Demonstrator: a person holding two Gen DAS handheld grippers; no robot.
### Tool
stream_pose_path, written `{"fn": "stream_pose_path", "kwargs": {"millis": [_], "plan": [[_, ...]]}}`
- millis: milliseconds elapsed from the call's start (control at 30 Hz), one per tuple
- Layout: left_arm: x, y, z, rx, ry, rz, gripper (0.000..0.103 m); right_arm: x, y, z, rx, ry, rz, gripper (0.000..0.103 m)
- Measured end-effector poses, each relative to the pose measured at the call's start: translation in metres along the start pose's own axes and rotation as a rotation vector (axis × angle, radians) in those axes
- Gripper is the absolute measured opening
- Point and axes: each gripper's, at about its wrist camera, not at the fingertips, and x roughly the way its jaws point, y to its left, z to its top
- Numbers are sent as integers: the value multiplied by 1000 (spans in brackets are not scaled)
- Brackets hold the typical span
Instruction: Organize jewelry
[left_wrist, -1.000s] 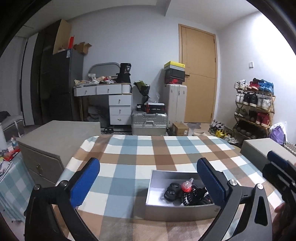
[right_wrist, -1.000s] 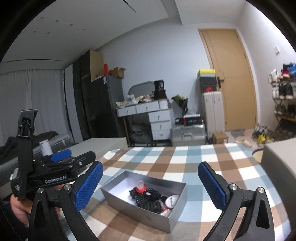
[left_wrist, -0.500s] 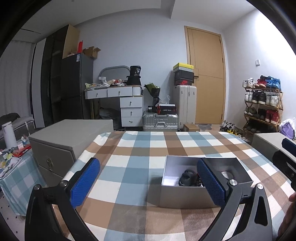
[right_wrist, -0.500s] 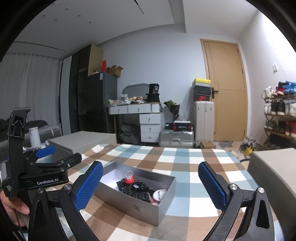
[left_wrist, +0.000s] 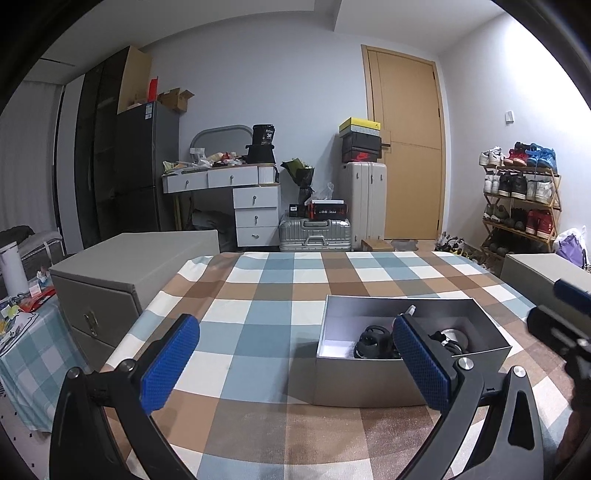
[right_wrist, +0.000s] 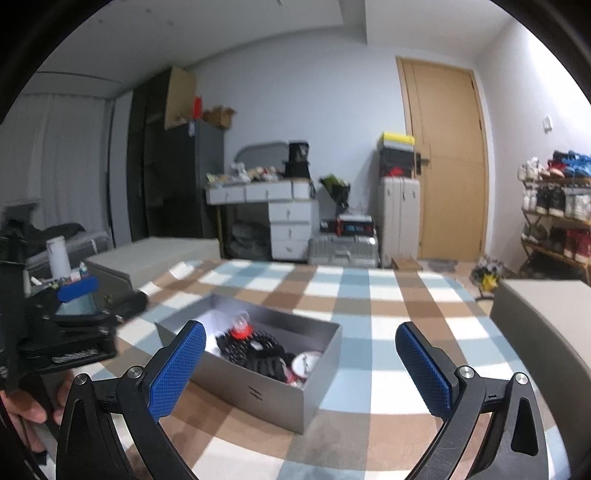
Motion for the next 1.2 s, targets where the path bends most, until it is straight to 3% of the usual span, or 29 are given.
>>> {"fn": "stream_pose_path", "kwargs": {"millis": [1200], "plan": [[-2,1,1,-13,2,-1,102,-1,1,-1,-12,-5,-8,103]]}}
